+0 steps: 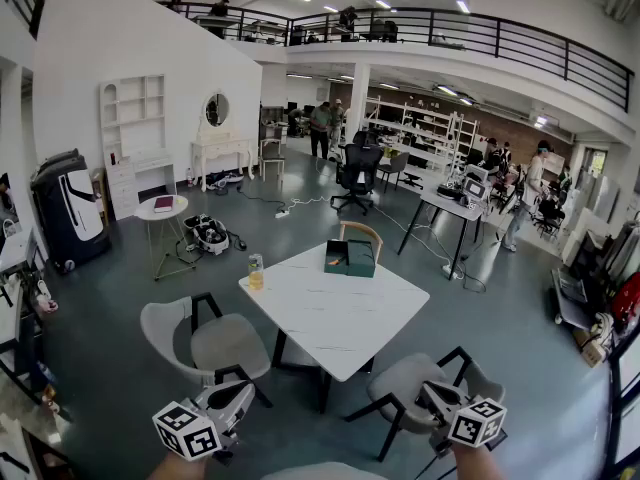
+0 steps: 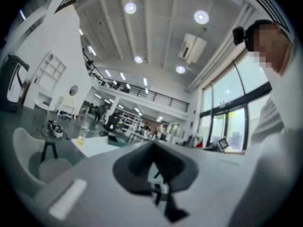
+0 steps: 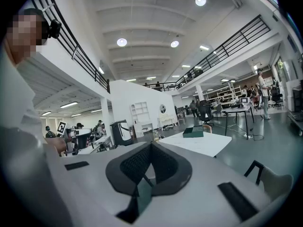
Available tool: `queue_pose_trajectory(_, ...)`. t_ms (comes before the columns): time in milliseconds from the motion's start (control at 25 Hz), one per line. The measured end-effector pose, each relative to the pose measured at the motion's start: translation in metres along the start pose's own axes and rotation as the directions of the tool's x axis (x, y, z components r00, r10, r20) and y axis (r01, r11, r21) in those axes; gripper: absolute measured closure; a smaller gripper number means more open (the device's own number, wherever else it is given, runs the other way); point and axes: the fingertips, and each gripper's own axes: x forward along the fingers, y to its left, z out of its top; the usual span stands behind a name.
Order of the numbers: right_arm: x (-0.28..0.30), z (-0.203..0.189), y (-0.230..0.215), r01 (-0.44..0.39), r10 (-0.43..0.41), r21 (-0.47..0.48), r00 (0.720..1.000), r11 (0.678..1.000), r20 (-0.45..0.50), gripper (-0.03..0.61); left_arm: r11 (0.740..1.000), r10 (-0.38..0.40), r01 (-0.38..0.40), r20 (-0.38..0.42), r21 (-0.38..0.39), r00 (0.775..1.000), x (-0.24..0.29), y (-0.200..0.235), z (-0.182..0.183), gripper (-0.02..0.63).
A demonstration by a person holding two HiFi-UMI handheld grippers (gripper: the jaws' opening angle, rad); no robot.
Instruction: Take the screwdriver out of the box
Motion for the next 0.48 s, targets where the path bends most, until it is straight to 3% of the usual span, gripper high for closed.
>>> queue_pose_trajectory(480, -0.006, 0.002, -0.011, 0.003, -0.003, 0.002, 1.000, 1.000, -0.001, 0.574, 1.000, -0.006, 0.006, 0.004, -0.001, 1.000, 0.010, -0.008, -0.001, 0.609)
